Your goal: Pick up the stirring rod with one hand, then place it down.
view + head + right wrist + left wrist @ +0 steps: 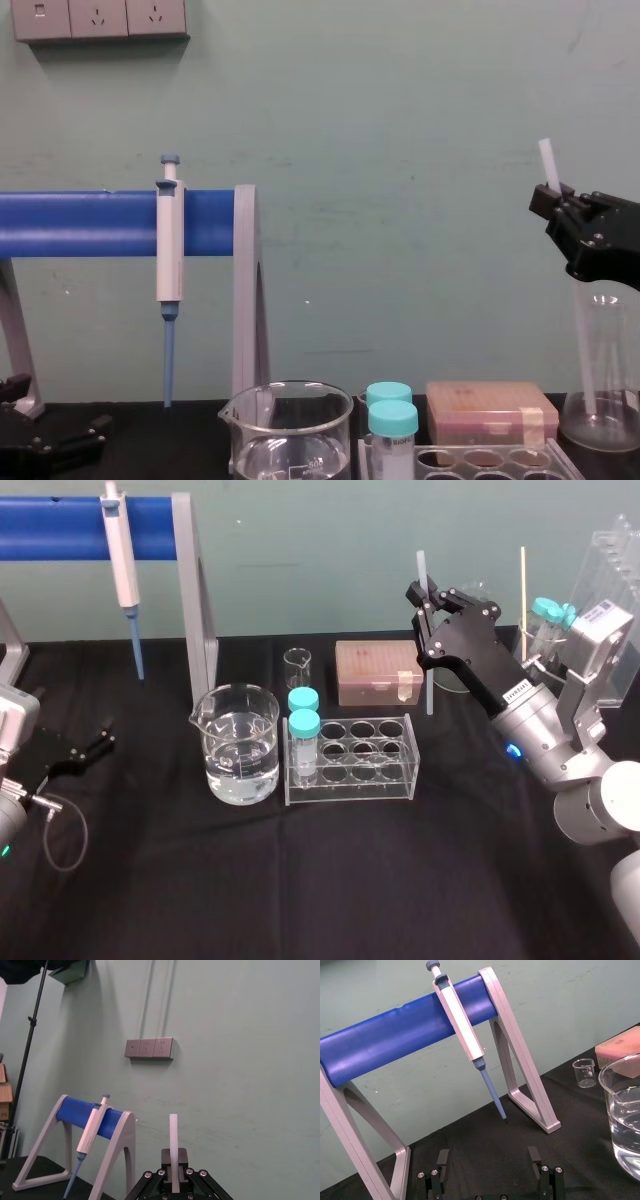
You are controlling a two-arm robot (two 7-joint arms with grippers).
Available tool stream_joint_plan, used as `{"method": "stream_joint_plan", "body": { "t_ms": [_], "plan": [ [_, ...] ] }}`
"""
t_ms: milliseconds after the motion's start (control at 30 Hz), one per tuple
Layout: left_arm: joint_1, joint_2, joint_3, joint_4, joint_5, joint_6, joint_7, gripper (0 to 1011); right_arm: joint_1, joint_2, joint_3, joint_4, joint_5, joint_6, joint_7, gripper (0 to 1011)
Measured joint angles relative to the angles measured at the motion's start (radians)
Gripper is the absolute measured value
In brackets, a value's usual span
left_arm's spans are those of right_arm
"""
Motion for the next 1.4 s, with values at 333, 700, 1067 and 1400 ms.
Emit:
{"method": "stream_joint_plan", "body": {
  "t_ms": [333, 700, 1067, 1400],
  "plan": [
    [0.0, 0.0, 0.0, 0.0, 0.0, 0.0, 0.0, 1000, 0.048, -0.002, -0.023, 0.081, 0.019, -0.021, 0.053, 66],
    [0.0, 0.0, 0.0, 0.0, 0.0, 0.0, 0.0, 1000, 0.107, -0.011, -0.054, 0.168, 0.052, -0.038, 0.114, 67],
    [0.0, 0.0, 0.0, 0.0, 0.0, 0.0, 0.0, 1000, 0.155, -0.02, -0.074, 0.243, 0.085, -0.039, 0.153, 67],
    [0.0, 0.0, 0.0, 0.0, 0.0, 0.0, 0.0, 1000, 0.18, -0.027, -0.089, 0.29, 0.104, -0.035, 0.182, 67]
  ]
}}
